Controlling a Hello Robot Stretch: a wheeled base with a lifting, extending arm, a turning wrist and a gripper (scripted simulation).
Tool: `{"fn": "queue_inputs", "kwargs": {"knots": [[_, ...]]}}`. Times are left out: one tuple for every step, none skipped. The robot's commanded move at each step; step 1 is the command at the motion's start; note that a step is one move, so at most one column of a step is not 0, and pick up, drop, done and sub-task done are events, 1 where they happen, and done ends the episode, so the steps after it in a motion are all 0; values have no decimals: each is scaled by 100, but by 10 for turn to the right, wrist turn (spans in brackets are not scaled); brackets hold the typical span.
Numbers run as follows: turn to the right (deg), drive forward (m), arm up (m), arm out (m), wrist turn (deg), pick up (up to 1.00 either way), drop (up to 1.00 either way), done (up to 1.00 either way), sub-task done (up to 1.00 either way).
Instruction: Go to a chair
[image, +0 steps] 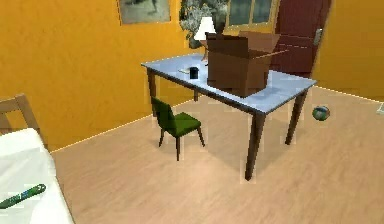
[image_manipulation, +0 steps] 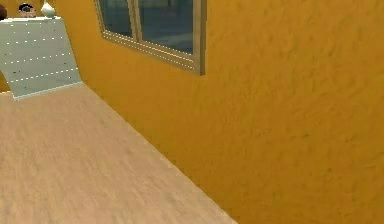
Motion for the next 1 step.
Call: {"fn": "queue_inputs", "kwargs": {"knots": [[-30,0,0,0,0,0,0,0,0]]}}
